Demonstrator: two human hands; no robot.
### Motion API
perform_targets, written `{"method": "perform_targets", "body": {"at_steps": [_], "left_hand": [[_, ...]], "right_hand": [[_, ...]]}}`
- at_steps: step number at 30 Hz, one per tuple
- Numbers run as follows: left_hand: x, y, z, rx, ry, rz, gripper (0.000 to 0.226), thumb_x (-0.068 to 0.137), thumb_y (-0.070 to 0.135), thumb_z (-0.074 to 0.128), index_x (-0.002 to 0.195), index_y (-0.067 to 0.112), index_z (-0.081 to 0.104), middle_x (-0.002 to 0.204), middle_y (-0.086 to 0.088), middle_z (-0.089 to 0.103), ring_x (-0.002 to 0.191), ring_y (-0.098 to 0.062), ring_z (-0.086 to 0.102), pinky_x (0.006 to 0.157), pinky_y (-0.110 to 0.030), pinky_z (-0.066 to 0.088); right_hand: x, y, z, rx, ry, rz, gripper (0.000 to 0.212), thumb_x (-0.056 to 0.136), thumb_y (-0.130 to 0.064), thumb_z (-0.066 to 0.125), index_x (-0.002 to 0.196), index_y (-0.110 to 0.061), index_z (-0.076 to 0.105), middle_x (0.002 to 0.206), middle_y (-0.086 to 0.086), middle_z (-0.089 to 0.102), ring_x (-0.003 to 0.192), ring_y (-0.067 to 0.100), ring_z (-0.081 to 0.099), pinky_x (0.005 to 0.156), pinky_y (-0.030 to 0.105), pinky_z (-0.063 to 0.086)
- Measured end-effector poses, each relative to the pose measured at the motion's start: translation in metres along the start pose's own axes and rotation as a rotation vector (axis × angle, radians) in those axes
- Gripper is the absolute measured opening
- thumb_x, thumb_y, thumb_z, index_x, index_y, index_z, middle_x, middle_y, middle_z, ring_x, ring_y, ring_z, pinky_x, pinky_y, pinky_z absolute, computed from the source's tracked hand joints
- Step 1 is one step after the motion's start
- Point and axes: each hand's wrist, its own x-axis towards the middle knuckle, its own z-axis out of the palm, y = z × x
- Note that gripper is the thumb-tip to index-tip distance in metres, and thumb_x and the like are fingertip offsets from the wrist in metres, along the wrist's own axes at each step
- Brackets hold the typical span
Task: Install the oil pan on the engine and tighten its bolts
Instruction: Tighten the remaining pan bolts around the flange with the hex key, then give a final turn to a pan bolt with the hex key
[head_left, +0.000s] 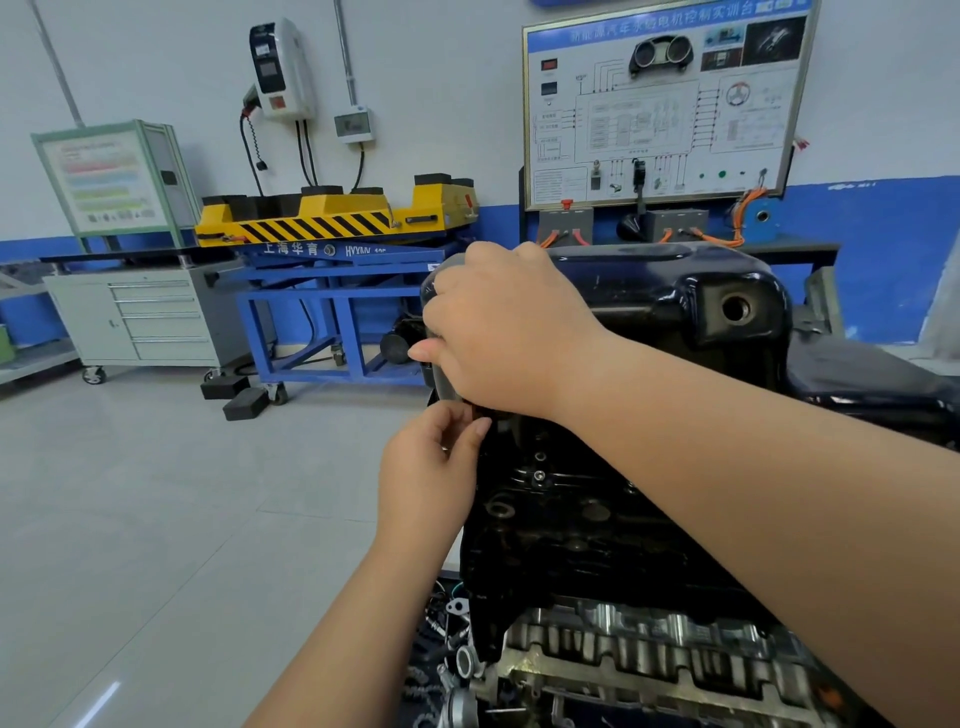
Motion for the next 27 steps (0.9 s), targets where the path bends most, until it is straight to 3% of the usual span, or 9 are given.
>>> {"method": "perform_targets", "body": {"at_steps": [4,9,12,17,18,21,24,27], "left_hand": [[0.0,-0.003,-0.001,0.102,-0.027,0.024,0.028,0.086,0.019,0.062,0.066,0.032,0.047,0.072,0.007,0.062,0.069,-0.011,0.057,0.057,-0.018,0.038],[-0.004,0.001,-0.001,0.082,0.003,0.04,0.031,0.086,0.016,0.062,0.064,0.028,0.045,0.064,0.005,0.056,0.061,-0.011,0.052,0.052,-0.015,0.037],[-0.005,0.011,-0.003,0.028,0.03,0.08,0.02,0.086,0.017,0.061,0.069,0.02,0.05,0.062,0.002,0.057,0.06,-0.011,0.051,0.052,-0.017,0.036],[-0.014,0.042,-0.013,-0.09,0.014,0.152,0.007,0.088,0.019,0.06,0.081,0.018,0.059,0.068,0.0,0.063,0.065,-0.018,0.06,0.061,-0.034,0.051],[-0.017,0.048,-0.014,-0.125,0.004,0.163,0.009,0.088,0.017,0.06,0.081,0.022,0.059,0.07,0.003,0.064,0.067,-0.016,0.063,0.063,-0.034,0.053],[-0.028,0.067,-0.016,-0.223,-0.064,0.241,0.024,0.089,0.011,0.057,0.082,0.034,0.06,0.075,0.012,0.066,0.068,-0.004,0.063,0.058,-0.01,0.047],[-0.042,0.084,-0.004,-0.303,-0.184,0.305,0.015,0.086,0.018,0.057,0.082,0.031,0.063,0.073,0.008,0.065,0.065,-0.006,0.061,0.055,-0.01,0.046],[-0.057,0.097,0.027,-0.387,-0.312,0.308,0.015,0.085,0.02,0.063,0.077,0.033,0.064,0.069,0.013,0.064,0.061,-0.002,0.06,0.053,-0.01,0.045]], "right_hand": [[-0.002,0.001,-0.002,-0.02,-0.027,0.003,0.041,0.098,-0.049,0.033,0.091,-0.019,0.061,0.084,-0.005,0.041,0.085,0.019,0.029,0.068,0.036,0.027],[-0.004,0.007,-0.005,0.13,-0.038,-0.005,0.046,0.094,-0.053,0.04,0.062,-0.021,0.045,0.061,-0.01,0.039,0.082,0.019,0.033,0.067,0.032,0.028],[-0.005,0.01,-0.008,0.32,-0.004,-0.01,0.036,0.09,-0.053,0.049,0.075,-0.022,0.06,0.058,-0.013,0.039,0.079,0.014,0.036,0.063,0.029,0.026],[-0.022,0.015,-0.016,0.589,0.077,0.015,0.019,0.088,-0.038,0.061,0.077,-0.022,0.059,0.058,-0.011,0.046,0.06,0.008,0.043,0.057,0.029,0.031],[-0.028,0.016,-0.018,0.666,0.096,0.034,0.018,0.087,-0.034,0.063,0.075,-0.021,0.06,0.058,-0.009,0.05,0.059,0.009,0.045,0.058,0.028,0.035],[-0.056,0.021,-0.024,0.787,0.097,0.081,0.007,0.086,-0.021,0.064,0.082,-0.015,0.065,0.068,0.0,0.061,0.066,0.013,0.055,0.067,0.032,0.045],[-0.096,0.032,-0.027,0.883,0.123,0.168,0.008,0.088,-0.014,0.06,0.091,-0.014,0.068,0.078,0.002,0.062,0.075,0.014,0.059,0.072,0.032,0.047],[-0.142,0.046,-0.033,1.034,0.112,0.382,0.012,0.09,-0.013,0.058,0.089,-0.016,0.069,0.082,-0.002,0.066,0.083,0.012,0.063,0.077,0.029,0.052]]}}
